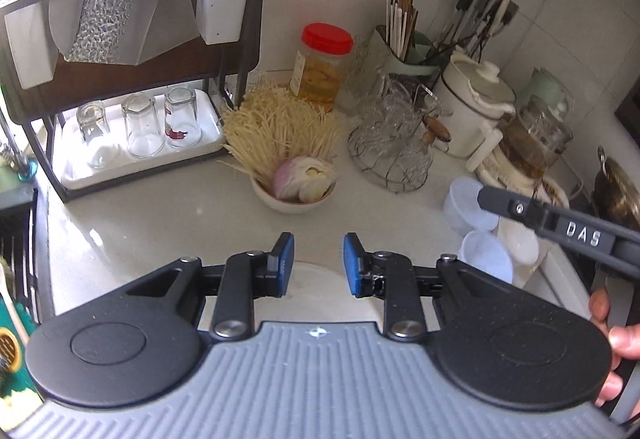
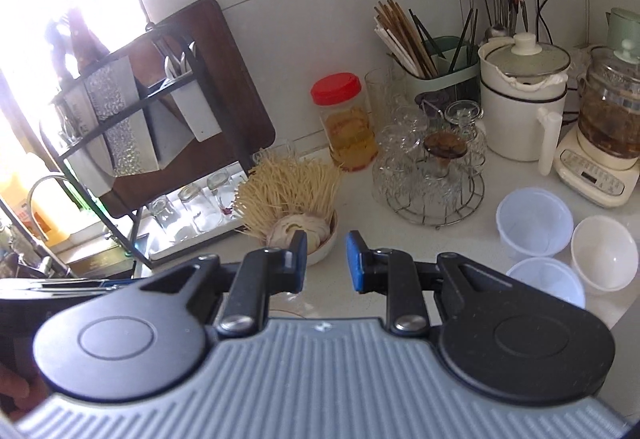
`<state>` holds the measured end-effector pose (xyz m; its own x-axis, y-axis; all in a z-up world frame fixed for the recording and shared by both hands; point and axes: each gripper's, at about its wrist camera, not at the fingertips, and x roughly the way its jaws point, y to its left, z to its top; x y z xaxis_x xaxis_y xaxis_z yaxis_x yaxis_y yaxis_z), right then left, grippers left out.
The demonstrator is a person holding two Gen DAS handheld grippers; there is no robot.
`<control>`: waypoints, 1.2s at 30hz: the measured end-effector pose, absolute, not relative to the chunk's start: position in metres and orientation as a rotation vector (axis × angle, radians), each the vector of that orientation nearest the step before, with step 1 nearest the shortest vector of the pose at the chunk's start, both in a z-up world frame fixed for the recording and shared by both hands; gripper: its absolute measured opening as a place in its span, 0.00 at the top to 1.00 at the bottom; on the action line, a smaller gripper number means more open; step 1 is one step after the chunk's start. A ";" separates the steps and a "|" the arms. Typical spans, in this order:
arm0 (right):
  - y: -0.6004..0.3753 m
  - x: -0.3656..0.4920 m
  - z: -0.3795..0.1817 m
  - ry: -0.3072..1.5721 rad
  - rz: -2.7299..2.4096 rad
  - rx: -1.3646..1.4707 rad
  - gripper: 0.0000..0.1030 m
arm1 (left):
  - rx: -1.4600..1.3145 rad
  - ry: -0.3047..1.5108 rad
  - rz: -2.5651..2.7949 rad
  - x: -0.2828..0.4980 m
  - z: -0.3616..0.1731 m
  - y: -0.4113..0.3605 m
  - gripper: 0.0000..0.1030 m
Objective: Organize plates and bowls
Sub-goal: 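Open the left gripper while the right gripper opens, releasing the bowl, then move both grippers toward the translucent plastic bowls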
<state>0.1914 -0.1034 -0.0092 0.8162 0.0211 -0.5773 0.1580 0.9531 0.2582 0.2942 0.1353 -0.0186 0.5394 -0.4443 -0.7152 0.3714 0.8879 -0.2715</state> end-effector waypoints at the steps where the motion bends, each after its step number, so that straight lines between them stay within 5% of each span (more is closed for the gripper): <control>1: -0.108 0.190 -0.009 0.612 -0.070 0.298 0.75 | -0.101 0.874 -0.477 0.292 -0.018 0.130 0.69; 18: -0.230 0.149 -0.036 0.628 -0.153 0.370 0.75 | -0.104 0.906 -0.476 0.267 -0.033 0.008 0.58; 20: -0.245 0.143 -0.041 0.632 -0.171 0.392 0.72 | -0.110 0.922 -0.500 0.269 -0.040 -0.007 0.58; 24: -0.274 0.128 -0.053 0.618 -0.188 0.441 0.47 | -0.088 0.928 -0.534 0.270 -0.053 -0.038 0.57; 36: -0.342 0.112 -0.118 0.721 -0.221 0.626 0.45 | -0.067 1.041 -0.591 0.290 -0.119 -0.113 0.55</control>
<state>0.1119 -0.3421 -0.1178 0.7376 0.0208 -0.6749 0.3955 0.7968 0.4568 0.2898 -0.1131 -0.1188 0.3655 -0.4906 -0.7910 0.4287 0.8431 -0.3248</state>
